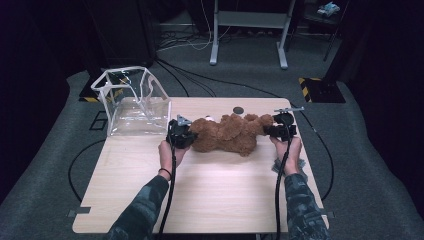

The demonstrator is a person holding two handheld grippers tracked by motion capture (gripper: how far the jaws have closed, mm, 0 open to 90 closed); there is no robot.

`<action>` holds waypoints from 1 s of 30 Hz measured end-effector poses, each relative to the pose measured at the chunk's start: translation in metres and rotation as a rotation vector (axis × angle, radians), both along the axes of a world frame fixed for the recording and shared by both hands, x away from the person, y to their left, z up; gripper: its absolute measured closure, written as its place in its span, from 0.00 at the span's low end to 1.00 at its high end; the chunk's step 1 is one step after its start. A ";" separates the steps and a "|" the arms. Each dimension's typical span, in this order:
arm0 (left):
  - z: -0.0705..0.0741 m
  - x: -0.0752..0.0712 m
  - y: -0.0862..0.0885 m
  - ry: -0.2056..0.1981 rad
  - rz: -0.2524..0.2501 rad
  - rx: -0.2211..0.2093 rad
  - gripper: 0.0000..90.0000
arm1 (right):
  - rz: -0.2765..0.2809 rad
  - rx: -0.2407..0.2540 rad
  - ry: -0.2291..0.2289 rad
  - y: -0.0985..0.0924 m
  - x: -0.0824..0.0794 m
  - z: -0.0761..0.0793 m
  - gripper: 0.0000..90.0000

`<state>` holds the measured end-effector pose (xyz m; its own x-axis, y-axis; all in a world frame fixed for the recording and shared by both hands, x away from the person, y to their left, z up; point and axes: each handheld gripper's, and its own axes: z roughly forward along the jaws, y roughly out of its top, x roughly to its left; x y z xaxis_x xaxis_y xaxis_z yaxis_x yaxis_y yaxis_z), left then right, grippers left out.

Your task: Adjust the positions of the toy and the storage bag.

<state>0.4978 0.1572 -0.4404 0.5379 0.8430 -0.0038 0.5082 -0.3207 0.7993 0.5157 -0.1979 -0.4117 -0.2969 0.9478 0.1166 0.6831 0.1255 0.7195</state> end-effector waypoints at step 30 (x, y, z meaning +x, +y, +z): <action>0.025 0.028 -0.007 -0.099 0.009 0.097 0.93 | 0.005 -0.013 -0.168 0.006 -0.052 0.033 0.89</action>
<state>0.5260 0.1501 -0.4157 0.5238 0.8417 0.1309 0.4318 -0.3948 0.8109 0.4634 -0.1923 -0.3788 -0.3163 0.9472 0.0527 0.5523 0.1387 0.8220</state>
